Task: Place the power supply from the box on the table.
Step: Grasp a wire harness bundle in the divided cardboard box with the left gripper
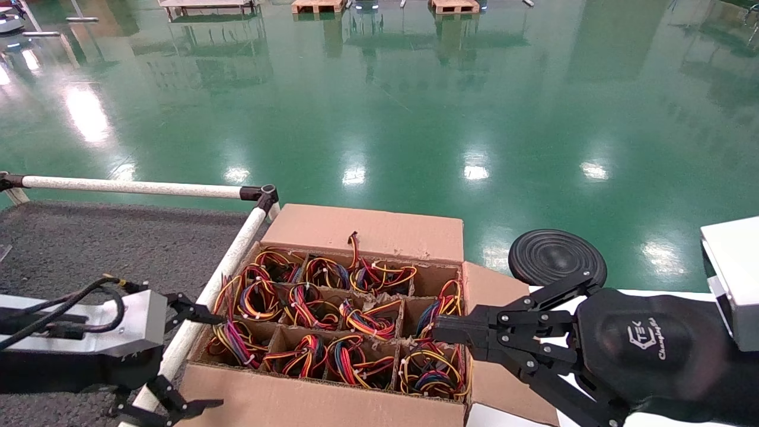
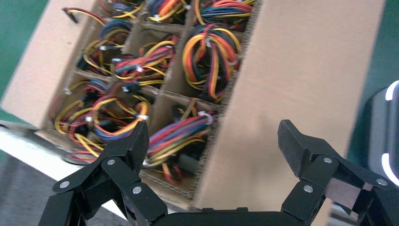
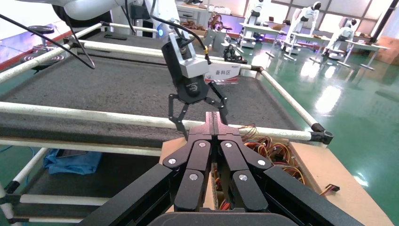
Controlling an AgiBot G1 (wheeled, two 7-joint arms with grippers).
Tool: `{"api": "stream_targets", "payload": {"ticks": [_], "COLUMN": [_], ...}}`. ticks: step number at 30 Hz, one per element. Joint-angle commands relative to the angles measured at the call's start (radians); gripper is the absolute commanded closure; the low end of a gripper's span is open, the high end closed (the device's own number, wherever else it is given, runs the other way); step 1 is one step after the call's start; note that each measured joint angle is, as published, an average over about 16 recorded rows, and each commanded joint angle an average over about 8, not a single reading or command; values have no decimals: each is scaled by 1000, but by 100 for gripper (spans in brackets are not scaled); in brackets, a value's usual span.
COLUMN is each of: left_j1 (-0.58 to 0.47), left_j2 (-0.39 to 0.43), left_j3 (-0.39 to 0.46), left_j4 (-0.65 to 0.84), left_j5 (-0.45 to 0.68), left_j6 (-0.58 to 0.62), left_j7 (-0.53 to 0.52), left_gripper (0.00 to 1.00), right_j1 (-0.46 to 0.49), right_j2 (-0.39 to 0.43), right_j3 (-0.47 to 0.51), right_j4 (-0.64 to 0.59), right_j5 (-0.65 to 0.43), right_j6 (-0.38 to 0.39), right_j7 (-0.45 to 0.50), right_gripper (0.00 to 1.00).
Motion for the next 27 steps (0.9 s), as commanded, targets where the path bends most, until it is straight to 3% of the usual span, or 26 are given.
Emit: {"api": "stream_targets", "payload": {"ticks": [1, 27], "left_j1": [-5, -8], "left_j2": [5, 33], "left_j3": [2, 39], "left_j4": [-1, -14], "left_j5": [11, 110], "left_j6": [-10, -52], "left_j7": [5, 200], "left_gripper": [0, 0], "right_j1": [0, 0], "right_j2": [0, 0], "right_j3": [0, 0], "right_j4": [0, 0], "right_j5": [0, 0], "right_j6": [0, 0], "right_j7": [0, 0], "right_gripper": [100, 100]}}
